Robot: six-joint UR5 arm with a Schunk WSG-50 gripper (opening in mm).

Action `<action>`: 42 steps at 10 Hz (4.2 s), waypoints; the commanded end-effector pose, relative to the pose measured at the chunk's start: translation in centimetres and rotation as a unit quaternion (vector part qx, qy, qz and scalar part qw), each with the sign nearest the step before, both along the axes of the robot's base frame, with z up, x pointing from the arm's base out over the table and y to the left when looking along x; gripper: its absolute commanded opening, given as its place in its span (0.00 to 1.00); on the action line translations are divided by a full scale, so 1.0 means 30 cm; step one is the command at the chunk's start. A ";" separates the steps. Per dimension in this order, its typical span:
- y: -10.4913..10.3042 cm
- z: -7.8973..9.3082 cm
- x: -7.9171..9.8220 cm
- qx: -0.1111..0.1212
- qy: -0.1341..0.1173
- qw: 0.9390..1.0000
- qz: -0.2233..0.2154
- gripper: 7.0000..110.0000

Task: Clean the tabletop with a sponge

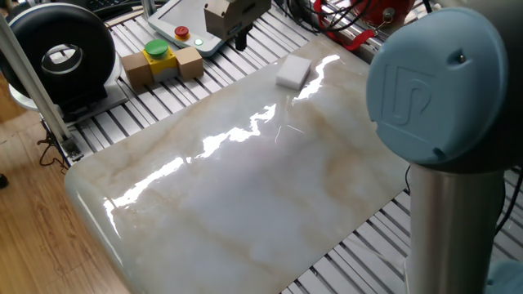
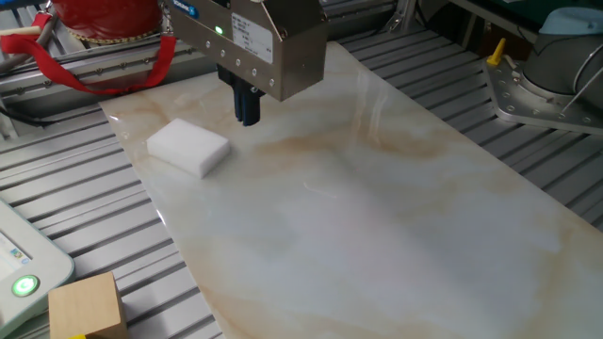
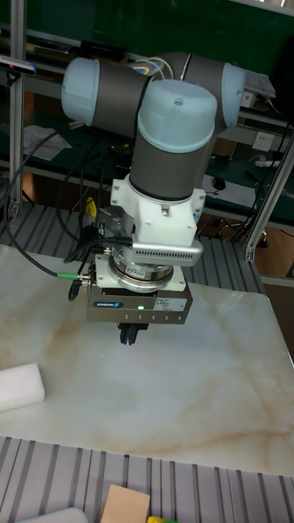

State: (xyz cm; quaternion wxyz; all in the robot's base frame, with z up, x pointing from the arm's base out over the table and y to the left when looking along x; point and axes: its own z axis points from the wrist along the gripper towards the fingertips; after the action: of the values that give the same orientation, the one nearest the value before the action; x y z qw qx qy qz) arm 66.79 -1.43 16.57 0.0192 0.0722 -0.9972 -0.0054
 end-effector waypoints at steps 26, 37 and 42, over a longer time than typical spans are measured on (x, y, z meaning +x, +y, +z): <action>-0.289 0.031 0.119 0.059 -0.040 0.951 0.300 0.00; -0.600 -0.437 0.167 0.016 -0.026 0.898 0.439 0.00; -0.536 -0.445 0.104 0.033 -0.020 0.872 0.487 0.15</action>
State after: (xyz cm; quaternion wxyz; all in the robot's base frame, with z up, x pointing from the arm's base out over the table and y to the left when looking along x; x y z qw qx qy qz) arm 70.81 -18.15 3.55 -0.0041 0.5347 -0.8449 -0.0155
